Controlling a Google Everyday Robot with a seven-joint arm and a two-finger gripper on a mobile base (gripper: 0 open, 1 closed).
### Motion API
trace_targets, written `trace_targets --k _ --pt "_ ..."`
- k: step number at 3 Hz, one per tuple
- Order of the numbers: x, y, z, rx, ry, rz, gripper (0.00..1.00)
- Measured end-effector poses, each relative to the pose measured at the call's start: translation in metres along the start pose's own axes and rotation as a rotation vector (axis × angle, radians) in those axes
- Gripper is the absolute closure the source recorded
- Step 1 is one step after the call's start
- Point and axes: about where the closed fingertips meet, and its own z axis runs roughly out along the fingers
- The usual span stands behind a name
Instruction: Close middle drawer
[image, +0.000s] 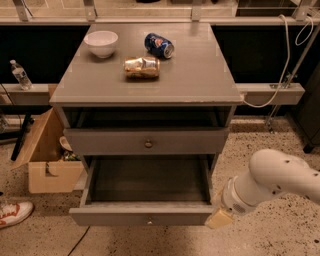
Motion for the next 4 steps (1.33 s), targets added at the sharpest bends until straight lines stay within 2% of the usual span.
trace_targets --k 1,2,3,4 --pt "0.008 0.01 0.036 -0.045 -0.042 0.027 0.63" --pt "0.01 0.011 0.042 -0.052 -0.046 0.031 0.87" --pt "0.01 0.01 0.043 -0.053 -0.047 0.03 1.0" --pt "0.019 0.002 0.078 -0.069 -0.062 -0.003 1.0"
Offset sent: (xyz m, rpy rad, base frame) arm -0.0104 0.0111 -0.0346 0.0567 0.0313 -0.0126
